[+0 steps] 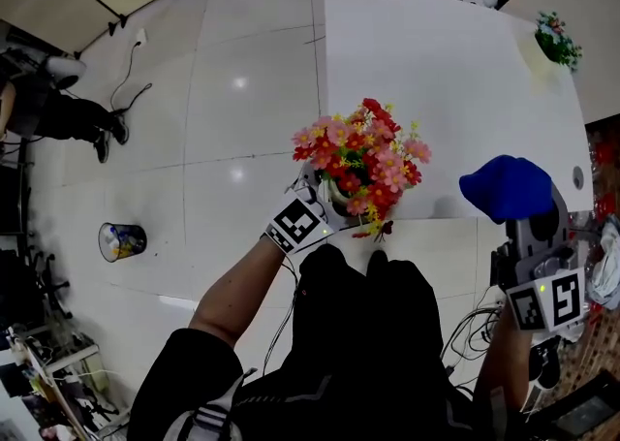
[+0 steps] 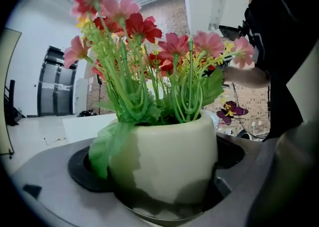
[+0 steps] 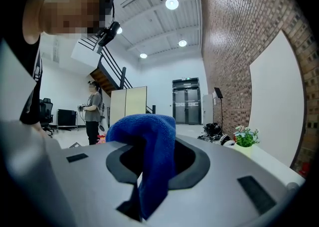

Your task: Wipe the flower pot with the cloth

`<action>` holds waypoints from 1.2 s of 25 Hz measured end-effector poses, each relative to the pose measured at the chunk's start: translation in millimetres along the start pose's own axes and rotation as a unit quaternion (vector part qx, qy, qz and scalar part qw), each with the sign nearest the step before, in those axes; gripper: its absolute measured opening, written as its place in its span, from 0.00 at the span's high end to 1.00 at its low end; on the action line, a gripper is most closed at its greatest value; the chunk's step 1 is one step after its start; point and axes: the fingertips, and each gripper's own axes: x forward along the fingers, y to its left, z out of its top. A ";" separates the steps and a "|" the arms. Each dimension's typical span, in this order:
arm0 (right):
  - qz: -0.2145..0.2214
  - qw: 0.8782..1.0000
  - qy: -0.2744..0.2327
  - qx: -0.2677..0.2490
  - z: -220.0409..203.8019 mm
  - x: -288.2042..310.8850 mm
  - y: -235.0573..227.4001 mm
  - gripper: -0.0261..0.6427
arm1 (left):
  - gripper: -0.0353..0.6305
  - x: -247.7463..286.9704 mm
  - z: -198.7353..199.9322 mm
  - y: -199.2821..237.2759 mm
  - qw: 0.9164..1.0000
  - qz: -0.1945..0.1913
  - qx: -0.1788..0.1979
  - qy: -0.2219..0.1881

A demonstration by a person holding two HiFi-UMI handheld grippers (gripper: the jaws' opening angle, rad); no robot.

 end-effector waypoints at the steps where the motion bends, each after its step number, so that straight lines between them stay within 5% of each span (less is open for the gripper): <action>1: -0.001 1.000 0.001 0.001 -1.2 0.1 -1.5 0.83 | 0.06 0.4 -4.6 -0.9 1.000 -0.005 0.003 0.007; 11: 0.005 1.000 0.006 0.010 -11.1 9.5 -4.7 0.83 | 0.06 7.9 -19.3 -3.5 0.998 -0.022 0.056 0.024; 18: 0.002 1.000 0.004 0.014 12.9 3.9 -2.7 0.83 | 0.05 -1.2 -24.7 -9.1 0.996 -0.052 0.044 0.056; 25: 0.004 1.000 -0.004 0.017 66.5 -7.4 -12.0 0.83 | 0.05 -43.7 -8.9 0.1 0.996 0.017 -0.035 0.077; 30: 0.061 0.997 -0.032 0.032 105.7 -17.9 3.0 0.83 | 0.05 -91.5 45.8 -26.2 0.993 0.088 -0.073 0.033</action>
